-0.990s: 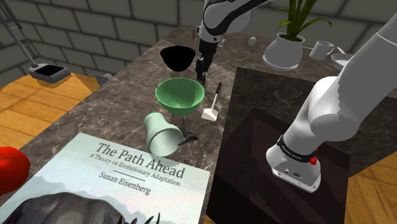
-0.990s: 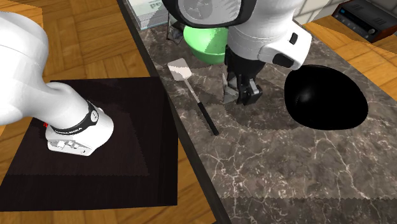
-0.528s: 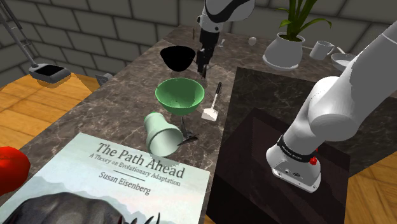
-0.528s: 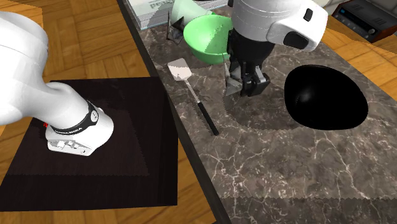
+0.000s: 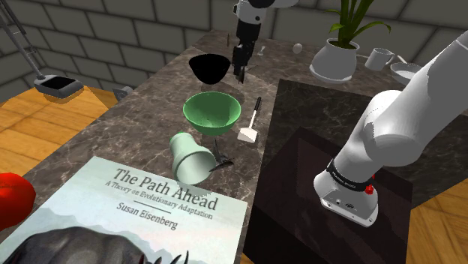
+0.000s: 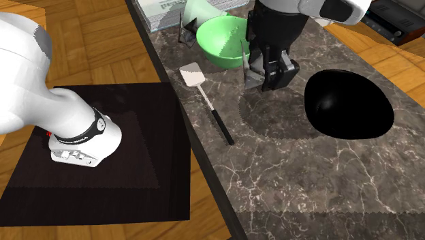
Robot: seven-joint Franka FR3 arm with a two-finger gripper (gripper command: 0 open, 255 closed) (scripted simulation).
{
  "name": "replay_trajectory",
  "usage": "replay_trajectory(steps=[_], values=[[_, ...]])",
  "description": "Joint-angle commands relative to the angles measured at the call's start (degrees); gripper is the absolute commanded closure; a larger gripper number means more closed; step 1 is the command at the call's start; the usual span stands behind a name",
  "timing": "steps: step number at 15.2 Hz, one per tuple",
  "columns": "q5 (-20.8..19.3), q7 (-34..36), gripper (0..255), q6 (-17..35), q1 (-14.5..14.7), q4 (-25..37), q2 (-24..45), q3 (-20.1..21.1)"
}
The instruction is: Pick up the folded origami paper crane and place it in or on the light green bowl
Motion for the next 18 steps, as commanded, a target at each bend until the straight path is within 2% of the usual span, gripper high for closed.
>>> replay_trajectory(steps=[1, 13, 18], values=[[-0.1, 0.3, 255, -1.6, 0.0, 1.2, -0.4, 0.1], [-0.6, 1.3, 255, -10.5, 0.0, 8.6, -1.9, 0.3], [0.2, 8.4, 255, -9.6, 2.7, 6.4, -3.9, 5.0]])
